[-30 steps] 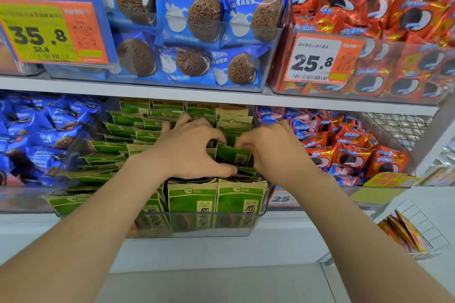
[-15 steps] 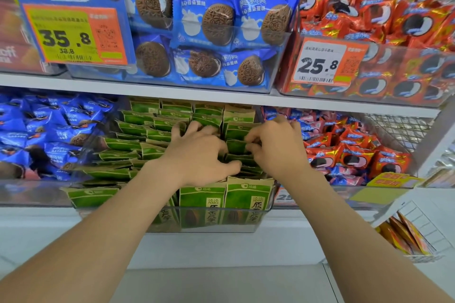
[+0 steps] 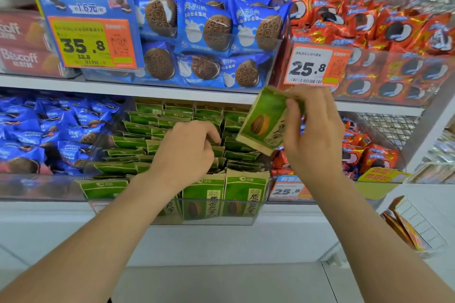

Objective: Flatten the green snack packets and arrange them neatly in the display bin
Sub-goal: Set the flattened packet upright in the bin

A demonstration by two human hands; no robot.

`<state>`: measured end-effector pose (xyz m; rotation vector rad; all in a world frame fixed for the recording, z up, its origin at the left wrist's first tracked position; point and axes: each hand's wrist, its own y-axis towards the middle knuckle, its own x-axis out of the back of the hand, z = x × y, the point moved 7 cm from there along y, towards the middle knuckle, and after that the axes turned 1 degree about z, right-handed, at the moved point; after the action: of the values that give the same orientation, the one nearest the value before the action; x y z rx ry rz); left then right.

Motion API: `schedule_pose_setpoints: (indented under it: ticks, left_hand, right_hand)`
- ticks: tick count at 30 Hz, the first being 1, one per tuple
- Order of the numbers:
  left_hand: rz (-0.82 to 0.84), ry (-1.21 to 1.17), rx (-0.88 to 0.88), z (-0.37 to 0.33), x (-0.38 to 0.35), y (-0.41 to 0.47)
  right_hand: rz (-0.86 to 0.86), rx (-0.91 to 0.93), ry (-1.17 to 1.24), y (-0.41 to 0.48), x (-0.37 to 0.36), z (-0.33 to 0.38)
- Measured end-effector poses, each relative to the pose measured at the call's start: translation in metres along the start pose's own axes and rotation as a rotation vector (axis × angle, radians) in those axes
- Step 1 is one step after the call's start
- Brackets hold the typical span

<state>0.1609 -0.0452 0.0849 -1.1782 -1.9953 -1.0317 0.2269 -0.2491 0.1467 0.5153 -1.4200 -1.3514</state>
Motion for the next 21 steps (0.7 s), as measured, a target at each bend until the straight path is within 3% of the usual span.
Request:
schedule_pose_setpoints:
  ticks: [5, 7, 11, 14, 17, 19, 21]
  left_hand:
    - [-0.198, -0.162, -0.007, -0.015, 0.019, -0.012]
    - [-0.266, -0.357, -0.060, -0.030, 0.027, -0.020]
    - [-0.188, -0.735, -0.151, -0.065, 0.026, -0.036]
    - [-0.187, -0.752, -0.035, -0.063, 0.015, -0.039]
    - [-0.201, -0.923, 0.217, -0.043, 0.000, -0.041]
    - [-0.242, -1.028, 0.329, -0.035, -0.002, -0.044]
    - [-0.269, -0.973, 0.296, -0.032, 0.002, -0.043]
  right_hand:
    - [-0.212, -0.056, 0.044, -0.001, 0.035, 0.021]
    - [-0.202, -0.057, 0.088, -0.001, 0.041, 0.034]
    - [-0.067, -0.175, 0.283, -0.009, 0.029, 0.050]
    - [0.047, -0.468, 0.523, -0.025, 0.009, 0.043]
    - [0.135, -0.787, 0.828, -0.041, -0.009, 0.029]
    - [0.228, -0.844, 0.930, -0.047, -0.019, 0.028]
    - [0.263, -0.896, 1.010, -0.053, -0.023, 0.028]
